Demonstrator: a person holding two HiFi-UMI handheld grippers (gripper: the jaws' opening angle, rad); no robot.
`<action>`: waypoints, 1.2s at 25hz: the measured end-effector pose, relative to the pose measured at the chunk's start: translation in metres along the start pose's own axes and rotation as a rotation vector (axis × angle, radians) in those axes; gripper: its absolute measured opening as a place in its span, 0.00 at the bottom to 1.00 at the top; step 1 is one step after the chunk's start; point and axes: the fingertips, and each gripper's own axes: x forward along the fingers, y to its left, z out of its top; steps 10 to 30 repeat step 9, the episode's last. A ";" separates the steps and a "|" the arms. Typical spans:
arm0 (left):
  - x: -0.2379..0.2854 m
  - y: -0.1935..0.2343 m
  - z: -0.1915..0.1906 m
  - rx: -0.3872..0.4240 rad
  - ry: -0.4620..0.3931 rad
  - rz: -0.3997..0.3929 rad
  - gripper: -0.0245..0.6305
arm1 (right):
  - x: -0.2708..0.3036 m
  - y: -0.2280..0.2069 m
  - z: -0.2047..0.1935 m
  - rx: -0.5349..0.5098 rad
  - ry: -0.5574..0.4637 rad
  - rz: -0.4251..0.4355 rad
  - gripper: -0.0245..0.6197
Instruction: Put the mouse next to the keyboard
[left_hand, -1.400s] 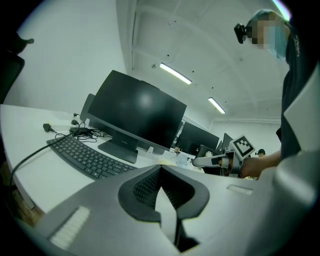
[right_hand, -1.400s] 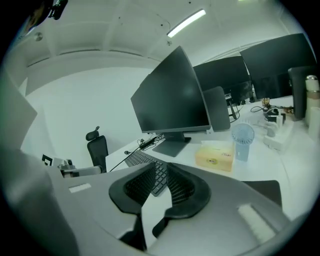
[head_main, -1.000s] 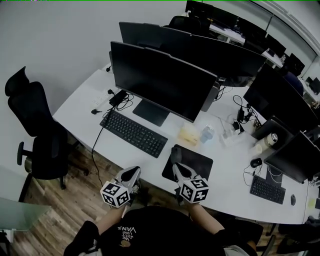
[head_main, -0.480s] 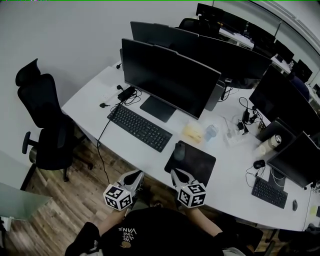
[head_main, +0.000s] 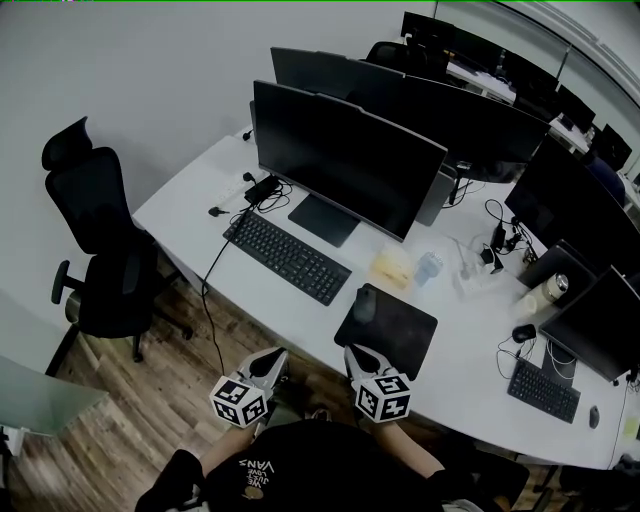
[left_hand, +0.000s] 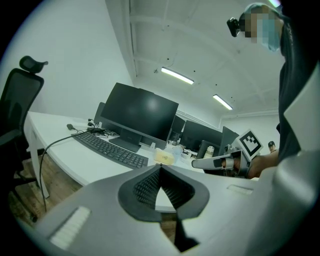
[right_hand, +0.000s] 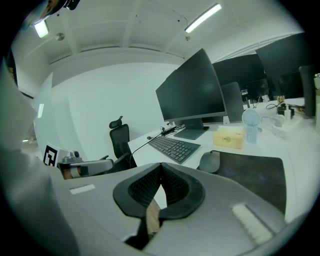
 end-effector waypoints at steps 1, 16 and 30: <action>-0.001 0.001 -0.001 -0.003 -0.001 0.002 0.04 | 0.000 -0.001 0.000 -0.002 0.001 -0.003 0.05; 0.000 0.006 -0.004 -0.014 0.002 0.013 0.04 | 0.003 -0.007 -0.002 0.006 0.001 -0.021 0.05; 0.000 0.006 -0.004 -0.014 0.002 0.013 0.04 | 0.003 -0.007 -0.002 0.006 0.001 -0.021 0.05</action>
